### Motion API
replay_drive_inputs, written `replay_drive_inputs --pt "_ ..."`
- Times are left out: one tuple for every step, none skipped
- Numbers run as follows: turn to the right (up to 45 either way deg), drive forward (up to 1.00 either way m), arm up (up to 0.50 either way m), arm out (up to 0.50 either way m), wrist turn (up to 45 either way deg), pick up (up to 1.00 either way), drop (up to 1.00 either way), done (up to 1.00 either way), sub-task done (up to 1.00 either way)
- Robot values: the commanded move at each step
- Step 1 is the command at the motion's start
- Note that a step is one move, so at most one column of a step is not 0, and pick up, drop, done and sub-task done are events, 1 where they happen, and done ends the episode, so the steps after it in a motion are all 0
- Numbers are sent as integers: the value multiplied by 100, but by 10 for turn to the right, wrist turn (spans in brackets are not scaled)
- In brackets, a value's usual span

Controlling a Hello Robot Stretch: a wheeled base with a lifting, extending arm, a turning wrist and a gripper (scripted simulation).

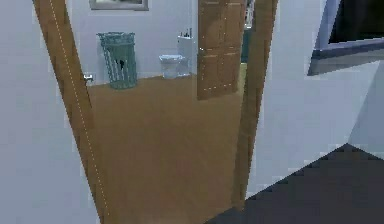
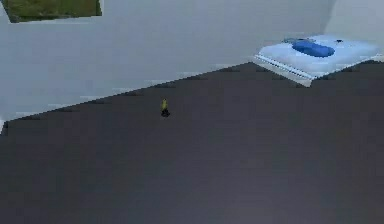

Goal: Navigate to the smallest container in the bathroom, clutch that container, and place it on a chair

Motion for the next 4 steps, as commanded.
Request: replay_drive_inputs --pt "0 85 0 0 0 0 0 0 0" --pt "-270 0 0 0 0 0 0 0 0" --pt "0 60 0 0 0 0 0 0 0" --pt "0 100 0 0 0 0 0 0 0"
